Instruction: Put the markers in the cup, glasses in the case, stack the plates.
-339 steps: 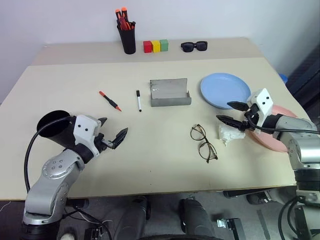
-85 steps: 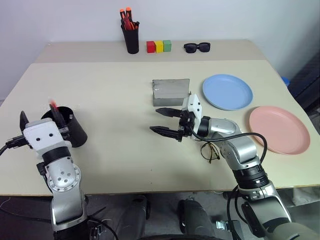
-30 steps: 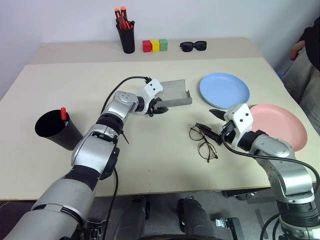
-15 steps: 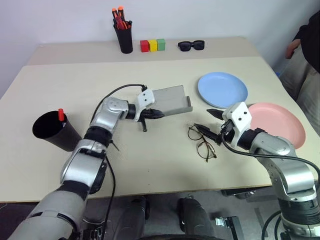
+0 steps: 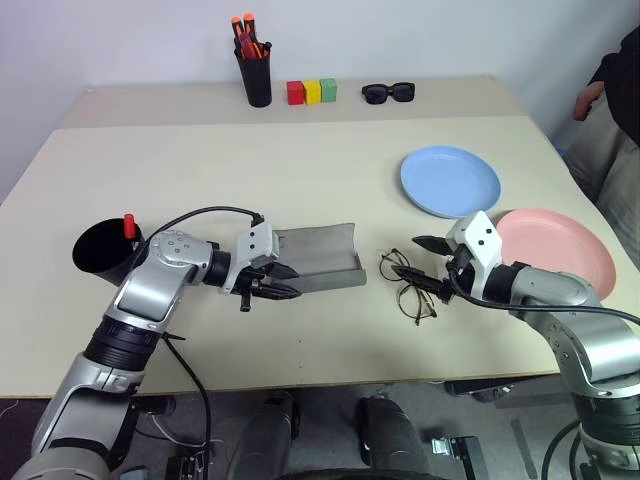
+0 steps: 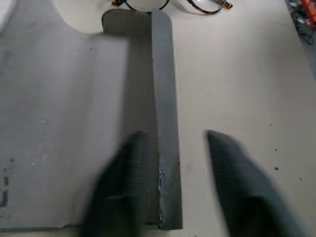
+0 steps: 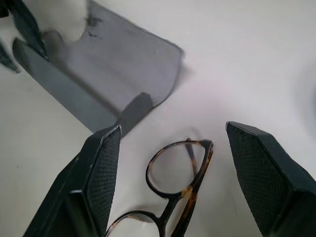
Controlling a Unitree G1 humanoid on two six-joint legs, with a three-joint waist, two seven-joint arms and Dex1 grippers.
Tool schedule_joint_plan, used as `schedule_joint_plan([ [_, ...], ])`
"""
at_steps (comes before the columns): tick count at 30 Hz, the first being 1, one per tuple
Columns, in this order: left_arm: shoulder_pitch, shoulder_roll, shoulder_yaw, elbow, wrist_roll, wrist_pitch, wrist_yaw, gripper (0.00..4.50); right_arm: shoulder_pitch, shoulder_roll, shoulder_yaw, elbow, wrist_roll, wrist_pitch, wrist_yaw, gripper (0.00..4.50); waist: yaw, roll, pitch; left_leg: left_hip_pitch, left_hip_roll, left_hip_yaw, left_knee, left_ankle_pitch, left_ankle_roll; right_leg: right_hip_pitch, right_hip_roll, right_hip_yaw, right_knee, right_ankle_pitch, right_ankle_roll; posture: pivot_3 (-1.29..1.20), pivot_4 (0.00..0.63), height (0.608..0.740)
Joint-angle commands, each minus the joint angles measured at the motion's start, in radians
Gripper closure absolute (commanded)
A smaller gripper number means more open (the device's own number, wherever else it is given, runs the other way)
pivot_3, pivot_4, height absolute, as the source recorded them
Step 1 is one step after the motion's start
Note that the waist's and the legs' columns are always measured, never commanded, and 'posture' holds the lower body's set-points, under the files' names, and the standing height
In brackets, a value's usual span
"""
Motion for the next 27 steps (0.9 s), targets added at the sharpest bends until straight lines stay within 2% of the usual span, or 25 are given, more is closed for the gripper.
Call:
schedule_joint_plan([
  [1, 0.007, -0.015, 0.031, -0.048, 0.002, -0.07, 0.083, 1.19, -0.018, -0.031, -0.016, 0.006, 0.018, 0.019, 0.013, 1.05, 0.001, 0.0, 0.0, 0.0, 0.0, 0.0, 0.0, 0.0, 0.0, 0.0, 0.0, 0.0, 0.0, 0.0, 0.0, 0.0, 0.15, 0.74],
  [7, 0.075, -0.064, 0.062, -0.201, -0.051, -0.094, 0.193, 1.19, -0.019, -0.07, -0.021, 0.03, 0.027, 0.067, 0.031, 1.05, 0.001, 0.0, 0.0, 0.0, -0.001, 0.001, 0.0, 0.0, 0.0, 0.0, -0.002, 0.0, 0.0, 0.0, 0.0, 0.0, 0.15, 0.74],
  [12, 0.242, -0.133, 0.094, -0.44, -0.16, -0.048, 0.304, 1.19, -0.018, -0.065, -0.037, 0.02, 0.098, 0.157, 0.042, 1.05, -0.001, 0.0, 0.0, 0.0, -0.001, 0.002, 0.0, -0.001, 0.001, 0.0, -0.002, 0.0, -0.001, 0.0, 0.0, 0.0, 0.15, 0.74],
  [20, 0.543, -0.087, 0.078, -0.531, -0.063, -0.189, 0.411, 1.19, -0.036, -0.07, -0.016, 0.078, 0.123, 0.246, 0.03, 1.05, 0.004, 0.002, -0.001, 0.001, -0.001, 0.003, 0.001, -0.001, 0.002, 0.001, -0.003, 0.0, -0.001, -0.002, -0.004, 0.0, 0.15, 0.74],
  [27, 0.636, -0.093, 0.079, -0.579, -0.065, -0.216, 0.485, 1.19, -0.061, -0.072, -0.002, 0.127, 0.113, 0.255, 0.031, 1.05, 0.017, 0.002, -0.001, 0.001, -0.001, 0.003, 0.001, -0.002, 0.002, 0.001, -0.004, 0.001, -0.002, -0.002, -0.004, 0.0, 0.15, 0.74],
])
